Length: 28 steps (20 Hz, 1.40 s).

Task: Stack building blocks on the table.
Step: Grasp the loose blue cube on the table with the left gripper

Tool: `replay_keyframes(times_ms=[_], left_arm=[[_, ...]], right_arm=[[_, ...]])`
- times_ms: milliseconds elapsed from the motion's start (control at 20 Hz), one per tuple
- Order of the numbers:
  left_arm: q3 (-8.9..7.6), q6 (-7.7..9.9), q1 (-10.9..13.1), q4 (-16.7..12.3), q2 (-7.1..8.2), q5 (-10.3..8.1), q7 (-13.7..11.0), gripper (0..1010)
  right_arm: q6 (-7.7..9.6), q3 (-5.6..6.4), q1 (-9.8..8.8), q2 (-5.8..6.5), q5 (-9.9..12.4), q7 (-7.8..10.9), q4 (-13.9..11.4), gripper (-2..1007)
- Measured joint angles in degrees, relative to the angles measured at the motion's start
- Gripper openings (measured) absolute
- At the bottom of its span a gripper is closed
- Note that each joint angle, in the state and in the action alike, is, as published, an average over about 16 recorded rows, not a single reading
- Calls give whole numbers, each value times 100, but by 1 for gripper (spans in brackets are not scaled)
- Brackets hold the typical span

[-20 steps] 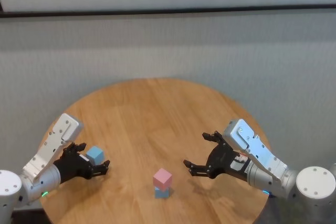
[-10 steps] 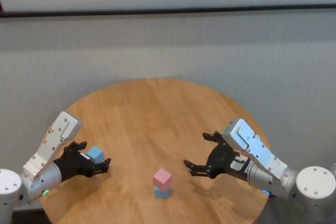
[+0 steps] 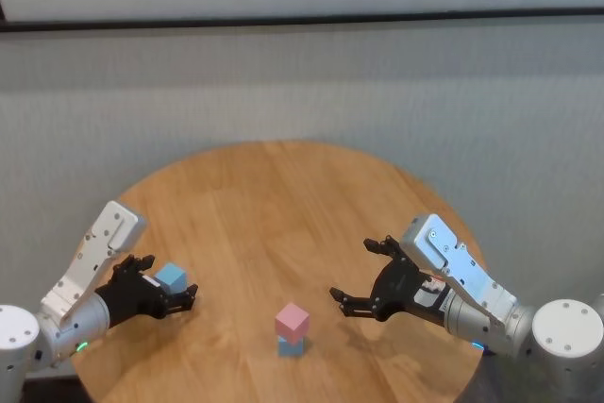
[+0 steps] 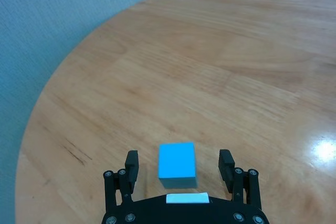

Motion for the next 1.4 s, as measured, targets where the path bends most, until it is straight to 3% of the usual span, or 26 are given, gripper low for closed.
replay_keyframes(times_ms=[350, 700, 1400], left_arm=[[-12, 25, -6, 32, -7, -10, 10, 996], [13, 69, -26, 64, 0, 5, -21, 928], [74, 56, -42, 56, 20, 60, -40, 541]], right_arm=[[0, 0, 0, 0, 0, 0, 0, 1001], [0, 0, 0, 0, 0, 0, 0, 1001], [0, 0, 0, 0, 0, 0, 0, 1001]])
